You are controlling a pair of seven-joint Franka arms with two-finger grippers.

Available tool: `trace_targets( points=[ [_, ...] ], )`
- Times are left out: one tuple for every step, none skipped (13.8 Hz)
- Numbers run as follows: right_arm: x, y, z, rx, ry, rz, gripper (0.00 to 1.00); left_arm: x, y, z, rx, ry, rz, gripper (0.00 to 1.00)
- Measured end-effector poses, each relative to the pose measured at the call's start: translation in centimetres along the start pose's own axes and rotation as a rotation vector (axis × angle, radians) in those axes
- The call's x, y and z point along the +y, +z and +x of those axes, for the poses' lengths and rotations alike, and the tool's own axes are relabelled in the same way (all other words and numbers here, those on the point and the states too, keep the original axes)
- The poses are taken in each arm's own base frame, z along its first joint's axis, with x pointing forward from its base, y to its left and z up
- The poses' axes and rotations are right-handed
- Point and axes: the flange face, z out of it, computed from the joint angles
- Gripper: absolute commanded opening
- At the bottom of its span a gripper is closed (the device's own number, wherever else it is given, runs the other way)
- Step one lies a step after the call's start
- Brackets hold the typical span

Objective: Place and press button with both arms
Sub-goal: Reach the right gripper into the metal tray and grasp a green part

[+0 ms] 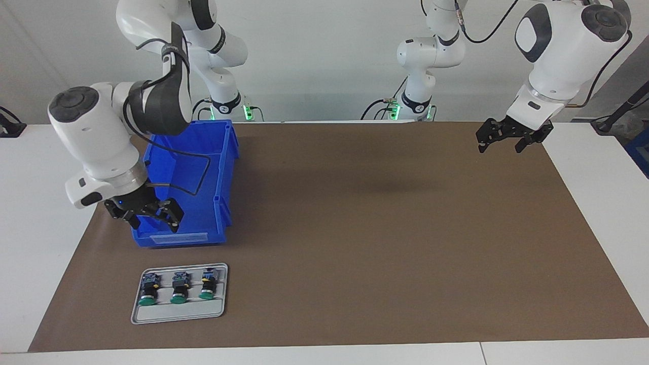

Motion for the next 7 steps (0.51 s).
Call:
trace_targets(
  points=[
    [-0.1, 1.7, 0.8, 0.015, -0.009, 0.005, 0.98, 0.0, 0.0, 0.0, 0.000, 0.000, 0.000, 1.00],
    [-0.3, 3.2, 1.4, 0.028, -0.015, 0.008, 0.98, 0.0, 0.0, 0.0, 0.000, 0.000, 0.000, 1.00],
    [-0.7, 4.4, 1.9, 0.036, -0.020, 0.011, 0.98, 0.0, 0.0, 0.0, 0.000, 0.000, 0.000, 1.00],
    [-1.0, 5.6, 2.5, 0.039, -0.023, 0.012, 0.97, 0.0, 0.0, 0.0, 0.000, 0.000, 0.000, 1.00],
    [-1.1, 6.7, 3.0, 0.043, -0.034, 0.012, 0.97, 0.0, 0.0, 0.0, 0.000, 0.000, 0.000, 1.00],
    [-0.9, 7.9, 3.6, 0.049, -0.052, 0.015, 0.96, 0.0, 0.0, 0.0, 0.000, 0.000, 0.000, 1.00],
    [-0.6, 8.9, 4.1, 0.063, -0.070, 0.027, 0.96, 0.0, 0.0, 0.0, 0.000, 0.000, 0.000, 1.00]
  ],
)
